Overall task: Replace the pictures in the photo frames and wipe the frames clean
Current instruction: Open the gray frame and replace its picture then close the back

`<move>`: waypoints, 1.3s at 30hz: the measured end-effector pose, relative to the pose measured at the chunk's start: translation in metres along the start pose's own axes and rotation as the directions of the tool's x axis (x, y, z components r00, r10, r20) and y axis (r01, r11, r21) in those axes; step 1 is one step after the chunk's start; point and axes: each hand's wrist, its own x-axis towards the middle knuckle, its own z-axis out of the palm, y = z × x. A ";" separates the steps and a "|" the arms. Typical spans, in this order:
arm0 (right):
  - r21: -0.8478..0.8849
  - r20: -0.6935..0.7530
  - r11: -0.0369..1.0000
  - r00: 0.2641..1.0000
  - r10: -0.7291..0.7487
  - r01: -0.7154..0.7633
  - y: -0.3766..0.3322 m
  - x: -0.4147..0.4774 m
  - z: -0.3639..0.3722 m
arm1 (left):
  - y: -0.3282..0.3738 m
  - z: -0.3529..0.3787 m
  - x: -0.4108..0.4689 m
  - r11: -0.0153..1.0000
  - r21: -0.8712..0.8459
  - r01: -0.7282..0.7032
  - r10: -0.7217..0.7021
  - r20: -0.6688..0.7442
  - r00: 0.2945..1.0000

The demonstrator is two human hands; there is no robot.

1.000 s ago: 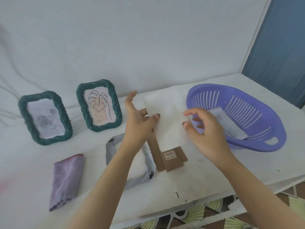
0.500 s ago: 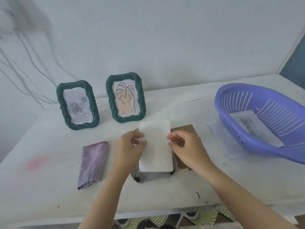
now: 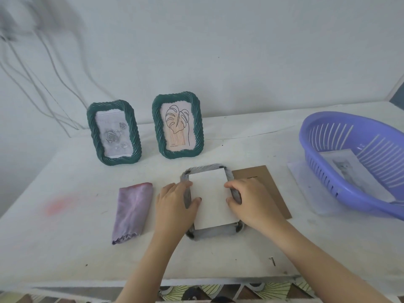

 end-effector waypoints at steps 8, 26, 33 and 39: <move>0.049 -0.014 0.999 1.000 -0.018 0.019 -0.003 -0.002 0.002 | -0.010 -0.001 -0.003 0.991 -0.121 0.055 -0.046 0.073 0.996; 0.008 0.029 0.999 0.999 -0.044 0.043 -0.006 -0.009 0.010 | -0.011 -0.005 -0.005 0.994 -0.085 -0.066 0.072 0.070 0.995; 0.066 0.042 0.998 0.999 -0.011 0.008 -0.004 -0.012 0.007 | -0.018 -0.001 -0.004 0.991 -0.112 -0.076 0.084 0.072 0.994; -0.130 -0.219 0.964 0.955 0.201 -0.232 0.009 -0.011 -0.008 | -0.028 0.001 -0.011 0.979 -0.134 -0.153 0.168 0.112 0.979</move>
